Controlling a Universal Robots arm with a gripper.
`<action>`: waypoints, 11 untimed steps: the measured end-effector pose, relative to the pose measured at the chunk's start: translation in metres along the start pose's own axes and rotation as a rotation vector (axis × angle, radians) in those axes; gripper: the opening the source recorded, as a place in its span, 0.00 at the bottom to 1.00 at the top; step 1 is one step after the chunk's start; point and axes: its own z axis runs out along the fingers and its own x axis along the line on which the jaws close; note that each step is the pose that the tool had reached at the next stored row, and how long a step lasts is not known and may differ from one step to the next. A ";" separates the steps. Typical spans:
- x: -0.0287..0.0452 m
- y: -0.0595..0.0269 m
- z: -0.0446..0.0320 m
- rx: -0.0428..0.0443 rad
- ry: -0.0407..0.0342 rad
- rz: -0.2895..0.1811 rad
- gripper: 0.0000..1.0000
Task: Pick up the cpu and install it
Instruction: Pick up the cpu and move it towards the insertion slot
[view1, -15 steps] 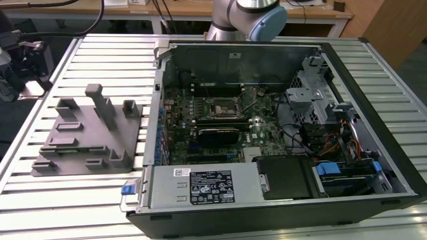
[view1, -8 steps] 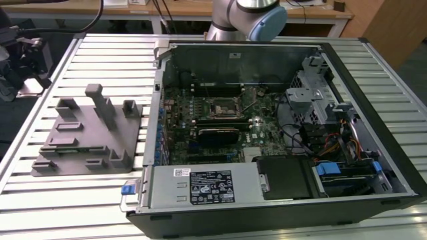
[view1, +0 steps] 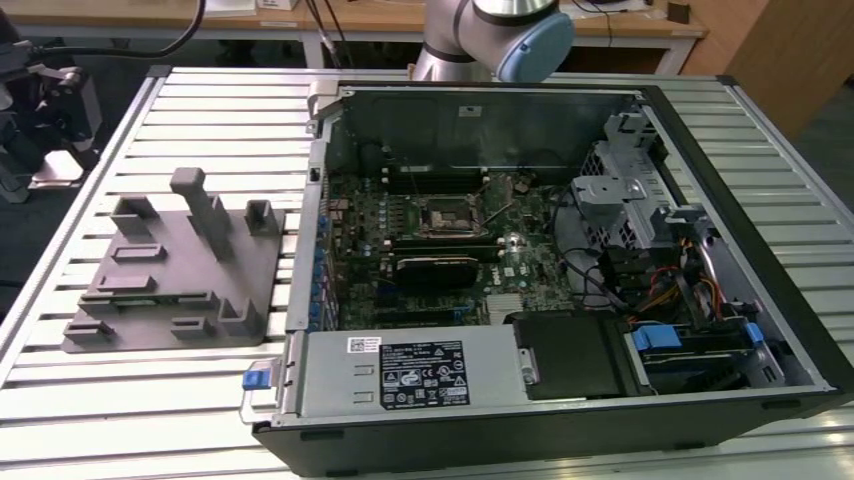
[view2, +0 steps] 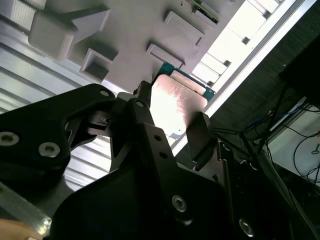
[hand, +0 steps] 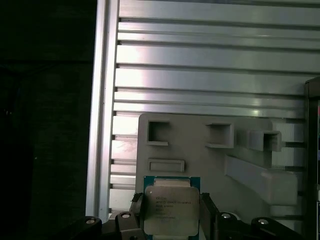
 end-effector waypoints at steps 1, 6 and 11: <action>0.0000 0.0002 -0.0010 0.0000 0.0000 0.000 0.53; -0.0001 0.0014 -0.0061 0.0000 0.0000 0.000 0.53; 0.0000 0.0028 -0.0115 0.0000 -0.0001 0.000 0.53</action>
